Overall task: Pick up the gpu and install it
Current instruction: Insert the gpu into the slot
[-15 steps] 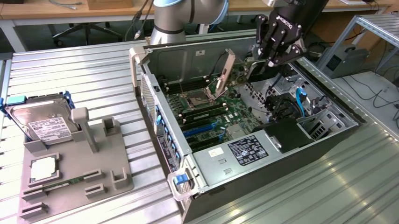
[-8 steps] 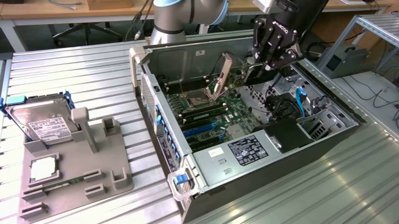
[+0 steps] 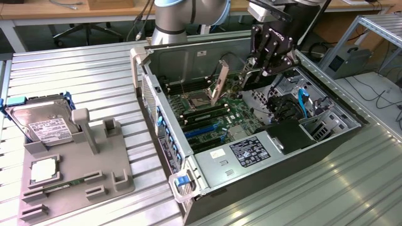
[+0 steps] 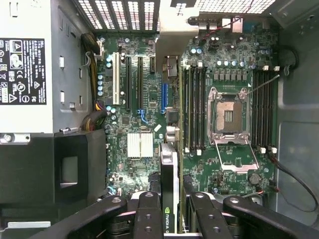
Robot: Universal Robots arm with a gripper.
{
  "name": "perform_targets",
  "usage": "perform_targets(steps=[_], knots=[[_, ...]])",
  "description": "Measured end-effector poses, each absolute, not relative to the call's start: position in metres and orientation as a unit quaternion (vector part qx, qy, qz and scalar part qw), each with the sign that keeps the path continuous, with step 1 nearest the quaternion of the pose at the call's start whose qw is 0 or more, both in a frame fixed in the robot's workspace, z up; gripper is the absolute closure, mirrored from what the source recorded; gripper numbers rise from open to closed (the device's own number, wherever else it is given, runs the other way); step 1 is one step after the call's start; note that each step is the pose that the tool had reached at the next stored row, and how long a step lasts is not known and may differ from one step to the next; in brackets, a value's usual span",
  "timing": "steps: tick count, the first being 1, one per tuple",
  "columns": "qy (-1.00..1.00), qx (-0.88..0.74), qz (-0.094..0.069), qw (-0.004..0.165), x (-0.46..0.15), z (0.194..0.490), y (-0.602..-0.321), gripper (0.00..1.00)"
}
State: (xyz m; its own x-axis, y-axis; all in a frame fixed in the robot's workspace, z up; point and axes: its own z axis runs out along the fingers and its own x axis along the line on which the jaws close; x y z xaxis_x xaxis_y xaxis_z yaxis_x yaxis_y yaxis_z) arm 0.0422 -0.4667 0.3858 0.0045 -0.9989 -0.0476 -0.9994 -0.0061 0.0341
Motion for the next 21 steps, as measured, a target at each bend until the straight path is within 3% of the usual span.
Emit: perform_targets(steps=[21], knots=[[0.705,-0.709,0.025,0.009,0.012,0.364,-0.467,0.73]])
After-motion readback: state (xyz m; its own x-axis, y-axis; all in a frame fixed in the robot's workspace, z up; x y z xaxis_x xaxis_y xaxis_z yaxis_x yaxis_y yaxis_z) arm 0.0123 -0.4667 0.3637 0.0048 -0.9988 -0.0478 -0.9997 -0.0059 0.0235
